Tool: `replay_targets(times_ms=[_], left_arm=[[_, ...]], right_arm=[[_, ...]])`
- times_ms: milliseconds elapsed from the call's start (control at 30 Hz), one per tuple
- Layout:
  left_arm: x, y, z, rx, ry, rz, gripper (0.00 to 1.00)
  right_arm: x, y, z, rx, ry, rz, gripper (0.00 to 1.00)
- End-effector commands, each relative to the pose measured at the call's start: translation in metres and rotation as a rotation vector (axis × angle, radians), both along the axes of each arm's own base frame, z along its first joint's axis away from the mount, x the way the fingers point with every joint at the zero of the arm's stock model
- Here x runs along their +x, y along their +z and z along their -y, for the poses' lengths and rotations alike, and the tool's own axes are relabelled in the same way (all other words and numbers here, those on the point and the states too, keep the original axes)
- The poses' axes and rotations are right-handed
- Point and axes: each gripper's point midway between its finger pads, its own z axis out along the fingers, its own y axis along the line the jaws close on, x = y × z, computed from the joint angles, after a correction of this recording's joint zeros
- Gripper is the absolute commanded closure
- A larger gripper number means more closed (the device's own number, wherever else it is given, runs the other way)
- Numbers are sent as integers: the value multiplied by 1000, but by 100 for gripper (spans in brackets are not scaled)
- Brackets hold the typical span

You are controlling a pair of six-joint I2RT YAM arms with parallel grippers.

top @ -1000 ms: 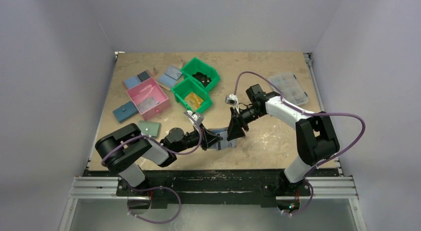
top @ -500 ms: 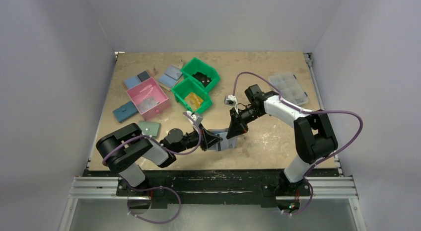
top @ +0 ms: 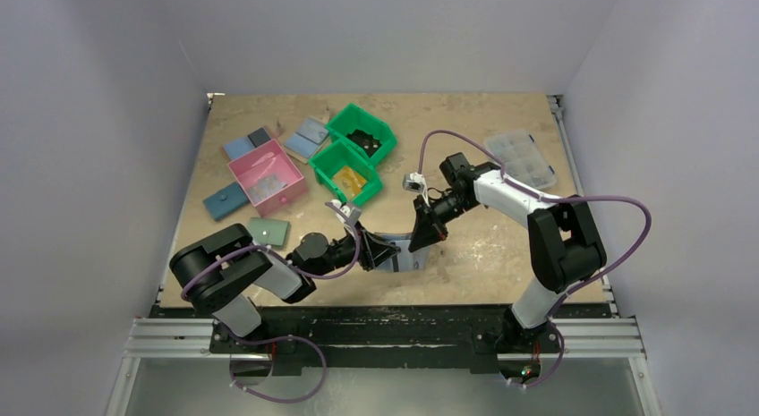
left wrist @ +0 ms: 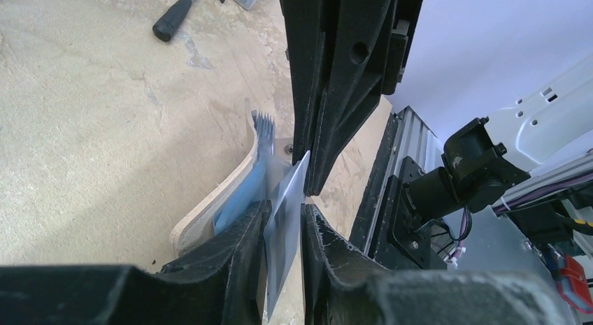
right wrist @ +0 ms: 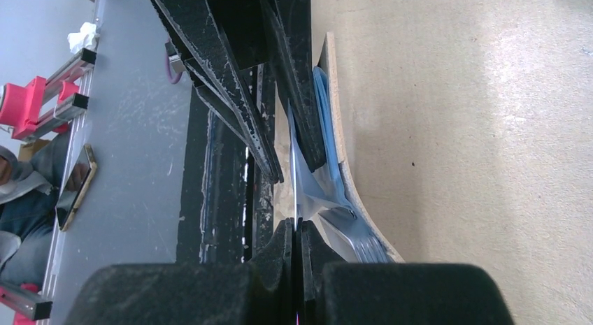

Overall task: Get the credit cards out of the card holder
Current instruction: Remove the credit card from the card holder.

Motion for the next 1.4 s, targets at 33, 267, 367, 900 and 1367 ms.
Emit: replay_targets(times_ms=[33, 267, 367, 900, 1367], left_arm=[[1, 20, -5, -62, 19, 42, 74], [-2, 19, -6, -63, 14, 38, 75], [-3, 20, -7, -74, 14, 34, 78], [-8, 17, -13, -100, 0, 19, 99], [-7, 11, -28, -103, 30, 1, 100]], right_arm=[[5, 13, -5, 32, 24, 36, 100], [5, 11, -4, 24, 25, 41, 100], [6, 10, -3, 17, 26, 44, 100], [10, -1, 0, -30, 28, 51, 100], [13, -10, 4, -70, 31, 57, 100]])
